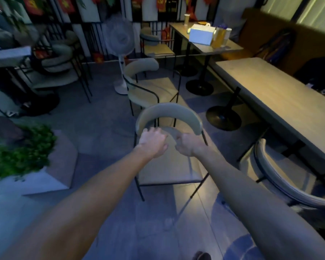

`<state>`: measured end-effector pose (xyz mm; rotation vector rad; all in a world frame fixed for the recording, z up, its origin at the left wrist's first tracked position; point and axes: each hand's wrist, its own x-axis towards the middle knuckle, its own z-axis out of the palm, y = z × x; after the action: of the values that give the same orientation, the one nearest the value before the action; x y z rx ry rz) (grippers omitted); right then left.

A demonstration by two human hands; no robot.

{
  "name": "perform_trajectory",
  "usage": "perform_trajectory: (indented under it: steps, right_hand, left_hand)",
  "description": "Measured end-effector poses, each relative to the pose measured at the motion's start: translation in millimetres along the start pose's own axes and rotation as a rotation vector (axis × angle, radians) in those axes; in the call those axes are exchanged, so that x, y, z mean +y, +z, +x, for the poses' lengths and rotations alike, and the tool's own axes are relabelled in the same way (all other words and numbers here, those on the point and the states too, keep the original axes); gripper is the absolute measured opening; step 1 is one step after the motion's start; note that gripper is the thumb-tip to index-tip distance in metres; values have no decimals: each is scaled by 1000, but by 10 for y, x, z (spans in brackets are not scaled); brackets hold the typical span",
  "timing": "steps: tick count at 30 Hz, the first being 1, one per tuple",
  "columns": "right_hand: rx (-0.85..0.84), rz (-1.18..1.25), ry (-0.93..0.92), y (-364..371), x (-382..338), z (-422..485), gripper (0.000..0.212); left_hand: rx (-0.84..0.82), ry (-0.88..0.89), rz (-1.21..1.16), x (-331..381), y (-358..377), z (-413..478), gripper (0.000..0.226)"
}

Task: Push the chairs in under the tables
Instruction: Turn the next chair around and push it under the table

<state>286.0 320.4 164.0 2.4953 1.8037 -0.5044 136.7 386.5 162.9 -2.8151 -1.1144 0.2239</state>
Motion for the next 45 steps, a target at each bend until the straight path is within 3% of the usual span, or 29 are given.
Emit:
perform_trajectory:
  steps: [11,22,28,36,45]
  right_hand:
    - [-60,17,-16,298,-867,1134,47]
    - [-162,77,97,381,-562,3153,38]
    - [-100,194,152,158,-678,3752,35]
    - [-68,264,417,239,-803,4341,46]
    - [-44,395,796,233,-1051,4734,50]
  left_hand:
    - [-88,2,-4,-1252,465,394,47]
    - [-148,35,-32,-2333,830,1892,57]
    - [-168,127,-8,-2769,895,2641,60]
    - [-143,392,22,-3145,1086,3798,49]
    - [-42,712,207,-3434,1021,4772,40]
